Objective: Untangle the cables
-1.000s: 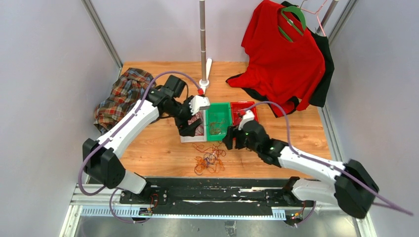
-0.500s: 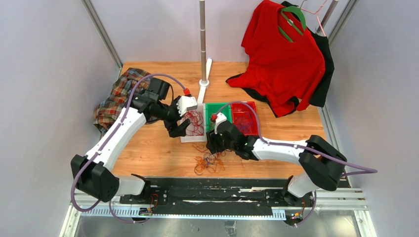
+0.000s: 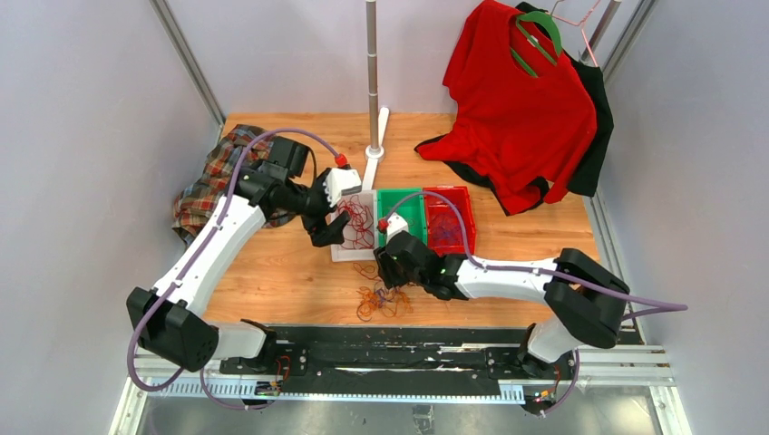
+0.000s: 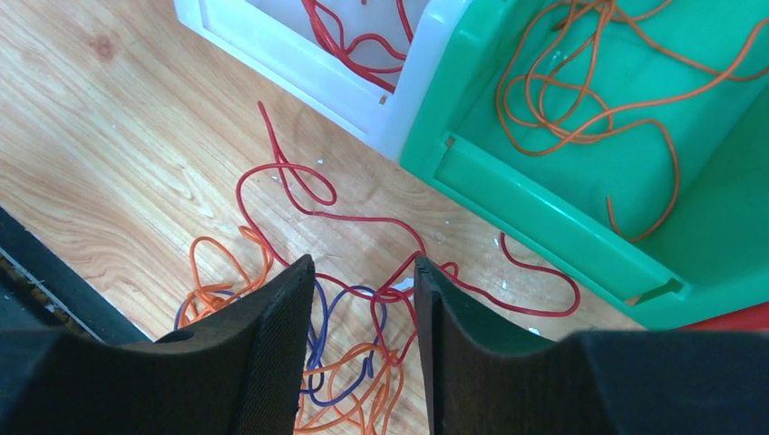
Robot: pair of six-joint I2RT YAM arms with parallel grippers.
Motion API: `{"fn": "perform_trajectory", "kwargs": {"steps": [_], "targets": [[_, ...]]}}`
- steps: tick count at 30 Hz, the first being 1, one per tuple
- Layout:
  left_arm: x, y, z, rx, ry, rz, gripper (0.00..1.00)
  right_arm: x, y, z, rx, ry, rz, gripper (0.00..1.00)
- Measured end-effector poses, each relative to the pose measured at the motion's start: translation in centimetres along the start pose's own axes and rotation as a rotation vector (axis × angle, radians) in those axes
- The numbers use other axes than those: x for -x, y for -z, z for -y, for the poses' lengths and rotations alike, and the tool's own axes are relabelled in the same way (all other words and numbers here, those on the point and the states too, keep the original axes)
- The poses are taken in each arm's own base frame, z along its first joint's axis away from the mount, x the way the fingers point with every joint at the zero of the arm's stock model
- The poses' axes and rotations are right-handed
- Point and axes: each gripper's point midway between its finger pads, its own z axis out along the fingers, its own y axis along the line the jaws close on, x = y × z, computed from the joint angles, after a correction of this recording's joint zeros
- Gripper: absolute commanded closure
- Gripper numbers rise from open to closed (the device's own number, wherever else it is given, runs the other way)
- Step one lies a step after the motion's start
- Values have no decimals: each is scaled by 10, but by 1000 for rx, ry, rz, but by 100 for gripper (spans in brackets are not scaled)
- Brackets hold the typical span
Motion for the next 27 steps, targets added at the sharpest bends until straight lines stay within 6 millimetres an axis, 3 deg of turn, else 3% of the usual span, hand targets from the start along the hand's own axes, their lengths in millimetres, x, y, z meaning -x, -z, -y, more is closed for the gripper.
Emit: {"fn": "perform_trajectory", "kwargs": {"steps": [2,6,11,20,27], "targets": [[4,3,-1,7,-4,10,12,-3,-3,2,-19,6,-6,69],[12,9,-1,22,-9,33,12,-3,-4,10,-62,13,1,98],[16,14,2,27,-15,53,12,18,11,10,-57,-6,79,99],[31,24,20,-25,-50,136,17,112,103,-26,196,-88,440,99],[43,26,40,-98,-71,198,18,136,135,-41,309,-115,557,99]]}}
